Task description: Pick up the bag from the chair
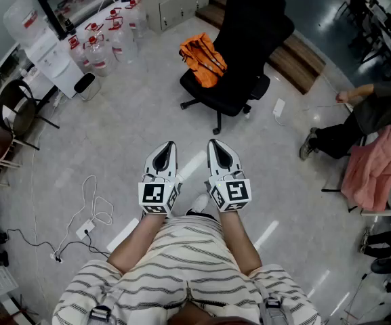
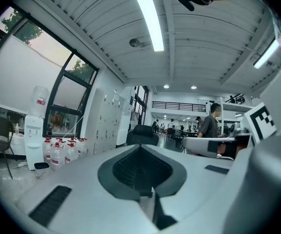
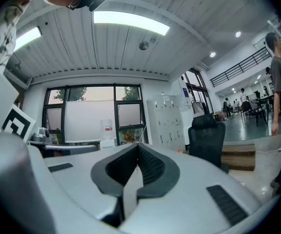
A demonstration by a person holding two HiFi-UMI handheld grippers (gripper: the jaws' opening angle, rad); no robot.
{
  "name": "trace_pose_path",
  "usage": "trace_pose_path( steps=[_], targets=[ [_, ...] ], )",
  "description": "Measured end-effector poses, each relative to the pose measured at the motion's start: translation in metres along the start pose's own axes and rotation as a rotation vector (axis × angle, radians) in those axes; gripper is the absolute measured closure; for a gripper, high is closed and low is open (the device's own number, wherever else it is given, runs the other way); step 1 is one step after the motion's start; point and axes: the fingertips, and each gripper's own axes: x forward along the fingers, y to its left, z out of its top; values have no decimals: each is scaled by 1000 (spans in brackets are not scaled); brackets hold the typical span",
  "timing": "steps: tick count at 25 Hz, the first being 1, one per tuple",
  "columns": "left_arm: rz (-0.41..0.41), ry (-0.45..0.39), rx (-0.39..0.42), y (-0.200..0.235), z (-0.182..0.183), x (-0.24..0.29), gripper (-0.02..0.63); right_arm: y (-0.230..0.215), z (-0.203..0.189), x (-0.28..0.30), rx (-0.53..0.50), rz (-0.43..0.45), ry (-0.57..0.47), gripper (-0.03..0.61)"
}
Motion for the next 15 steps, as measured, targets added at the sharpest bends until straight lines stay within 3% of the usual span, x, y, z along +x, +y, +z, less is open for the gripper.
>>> trace_pose_path(
  steps=[15],
  targets=[
    [-51,-2,-18,-20,-1,33,591,-30,1,15,21,53,-7,560]
  ],
)
